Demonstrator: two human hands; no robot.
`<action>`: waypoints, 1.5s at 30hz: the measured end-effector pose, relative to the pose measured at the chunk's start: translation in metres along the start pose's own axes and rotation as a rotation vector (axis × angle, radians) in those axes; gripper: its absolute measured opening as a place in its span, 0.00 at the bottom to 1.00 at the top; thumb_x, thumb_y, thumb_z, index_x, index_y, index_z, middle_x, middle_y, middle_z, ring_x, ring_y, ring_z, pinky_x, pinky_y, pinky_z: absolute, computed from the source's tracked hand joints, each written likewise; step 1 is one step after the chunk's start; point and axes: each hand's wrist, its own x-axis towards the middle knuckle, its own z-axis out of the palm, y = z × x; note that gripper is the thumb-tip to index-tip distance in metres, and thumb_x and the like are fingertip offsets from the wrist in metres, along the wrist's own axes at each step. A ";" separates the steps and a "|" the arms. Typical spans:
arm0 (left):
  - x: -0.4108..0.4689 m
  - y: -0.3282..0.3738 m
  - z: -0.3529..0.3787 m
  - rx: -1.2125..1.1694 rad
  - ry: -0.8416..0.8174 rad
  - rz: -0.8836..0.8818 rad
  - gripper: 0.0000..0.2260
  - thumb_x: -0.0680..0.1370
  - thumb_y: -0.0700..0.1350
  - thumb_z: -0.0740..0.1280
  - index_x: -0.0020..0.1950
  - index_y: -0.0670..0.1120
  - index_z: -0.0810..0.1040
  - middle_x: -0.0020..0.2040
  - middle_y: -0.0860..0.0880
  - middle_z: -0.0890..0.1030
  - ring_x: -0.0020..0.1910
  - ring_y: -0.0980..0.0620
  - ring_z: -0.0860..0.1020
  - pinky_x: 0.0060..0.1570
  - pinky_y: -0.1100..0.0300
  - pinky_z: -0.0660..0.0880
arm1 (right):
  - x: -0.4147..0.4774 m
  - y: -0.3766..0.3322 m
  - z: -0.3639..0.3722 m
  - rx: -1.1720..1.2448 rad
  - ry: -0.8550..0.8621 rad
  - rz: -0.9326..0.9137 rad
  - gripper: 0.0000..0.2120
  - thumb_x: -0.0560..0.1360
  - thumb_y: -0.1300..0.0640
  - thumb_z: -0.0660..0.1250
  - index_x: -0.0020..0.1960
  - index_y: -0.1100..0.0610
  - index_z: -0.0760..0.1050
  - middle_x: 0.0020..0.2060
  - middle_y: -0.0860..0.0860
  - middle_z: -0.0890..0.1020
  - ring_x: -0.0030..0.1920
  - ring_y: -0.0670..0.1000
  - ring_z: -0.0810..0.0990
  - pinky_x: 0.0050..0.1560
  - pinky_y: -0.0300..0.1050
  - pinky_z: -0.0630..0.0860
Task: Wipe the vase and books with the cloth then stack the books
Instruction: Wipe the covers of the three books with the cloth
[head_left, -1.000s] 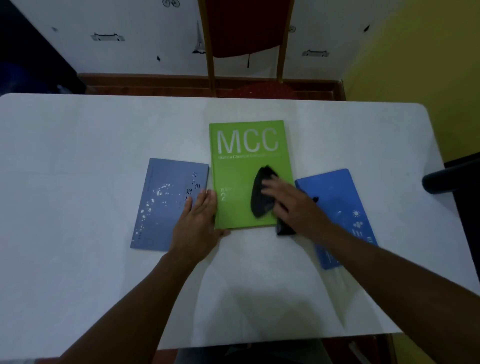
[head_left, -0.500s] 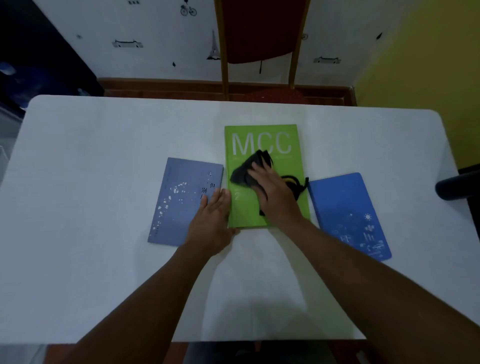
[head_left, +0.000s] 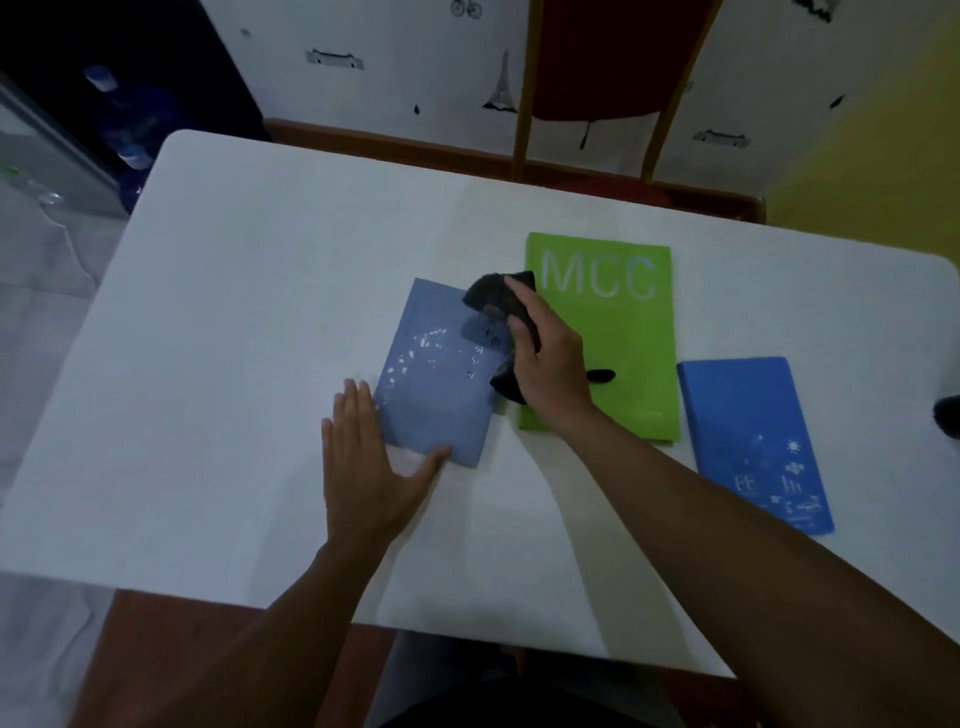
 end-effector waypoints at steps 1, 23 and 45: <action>-0.006 -0.008 0.000 0.017 -0.018 -0.025 0.53 0.72 0.72 0.67 0.83 0.45 0.45 0.84 0.46 0.49 0.82 0.49 0.47 0.80 0.50 0.45 | 0.005 -0.006 0.012 0.001 -0.031 -0.006 0.20 0.84 0.63 0.61 0.75 0.56 0.72 0.70 0.54 0.78 0.69 0.52 0.77 0.70 0.43 0.74; -0.012 -0.020 0.012 -0.006 -0.016 -0.093 0.39 0.79 0.65 0.55 0.83 0.45 0.50 0.83 0.47 0.48 0.82 0.50 0.43 0.80 0.49 0.42 | -0.053 -0.014 0.103 -0.238 -0.366 -0.374 0.18 0.77 0.42 0.71 0.60 0.51 0.85 0.71 0.52 0.78 0.75 0.57 0.71 0.76 0.63 0.61; -0.010 -0.018 0.009 0.087 -0.103 -0.165 0.43 0.77 0.72 0.50 0.83 0.45 0.45 0.84 0.47 0.44 0.82 0.48 0.42 0.80 0.49 0.41 | 0.030 0.013 0.061 -0.359 -0.461 -0.280 0.14 0.83 0.56 0.65 0.67 0.58 0.74 0.78 0.54 0.68 0.81 0.59 0.58 0.77 0.61 0.62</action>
